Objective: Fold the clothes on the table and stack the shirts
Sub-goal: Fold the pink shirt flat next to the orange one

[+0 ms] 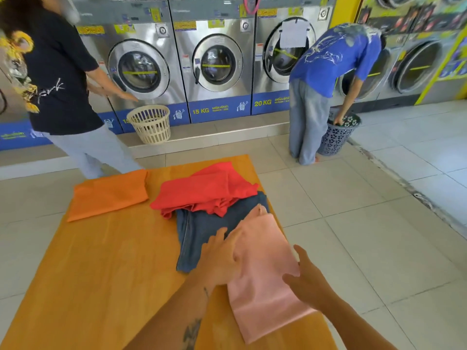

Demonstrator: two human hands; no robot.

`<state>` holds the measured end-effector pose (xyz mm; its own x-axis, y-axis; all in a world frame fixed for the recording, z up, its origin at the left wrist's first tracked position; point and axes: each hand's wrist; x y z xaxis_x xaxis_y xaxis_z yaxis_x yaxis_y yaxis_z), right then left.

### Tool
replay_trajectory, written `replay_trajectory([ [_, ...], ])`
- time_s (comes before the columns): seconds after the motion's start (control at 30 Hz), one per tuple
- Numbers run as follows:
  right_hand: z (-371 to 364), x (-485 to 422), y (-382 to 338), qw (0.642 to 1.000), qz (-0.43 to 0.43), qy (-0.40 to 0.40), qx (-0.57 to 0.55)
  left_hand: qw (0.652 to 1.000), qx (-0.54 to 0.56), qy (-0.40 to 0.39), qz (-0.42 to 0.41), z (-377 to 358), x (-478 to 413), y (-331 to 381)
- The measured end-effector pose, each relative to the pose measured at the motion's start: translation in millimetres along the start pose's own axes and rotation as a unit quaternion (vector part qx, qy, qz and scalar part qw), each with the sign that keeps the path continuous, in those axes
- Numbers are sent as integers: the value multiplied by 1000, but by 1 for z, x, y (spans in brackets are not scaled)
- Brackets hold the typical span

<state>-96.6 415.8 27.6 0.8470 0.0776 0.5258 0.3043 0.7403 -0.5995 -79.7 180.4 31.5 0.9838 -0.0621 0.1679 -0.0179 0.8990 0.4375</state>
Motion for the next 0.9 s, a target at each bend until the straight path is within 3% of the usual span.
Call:
replay_trajectory([
  [0.17, 2, 2, -7, 999, 44, 4, 14, 1000, 16, -1, -15, 3, 2, 6],
  [0.33, 18, -3, -30, 978, 193, 43, 71, 973, 215, 84, 7, 10, 51, 16],
  [0.47, 21, -20, -50, 966, 230, 39, 114, 944, 299, 123, 60, 0, 86, 8],
  [0.6, 13, -29, -37, 965, 168, 28, 201, 961, 238, 68, 121, 1, 80, 3],
  [0.67, 10, -27, -26, 975, 134, 43, 174, 968, 186, 103, 131, 4, 71, 0],
  [0.77, 11, -26, -12, 981, 93, 72, 153, 981, 66, 148, 102, 9, 56, -1],
  [0.9, 17, -27, -5, 995, 65, 18, 75, 995, 28, 73, 54, 22, 30, -8],
])
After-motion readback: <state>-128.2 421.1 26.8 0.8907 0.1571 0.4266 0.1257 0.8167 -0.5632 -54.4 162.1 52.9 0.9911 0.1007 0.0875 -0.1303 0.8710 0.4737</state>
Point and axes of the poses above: each hand's wrist, its own x-axis away from the middle knuckle, its own z-axis out of the back of the hand, y = z × x, and after that the axes turned 7 degrees about -z, right-handed
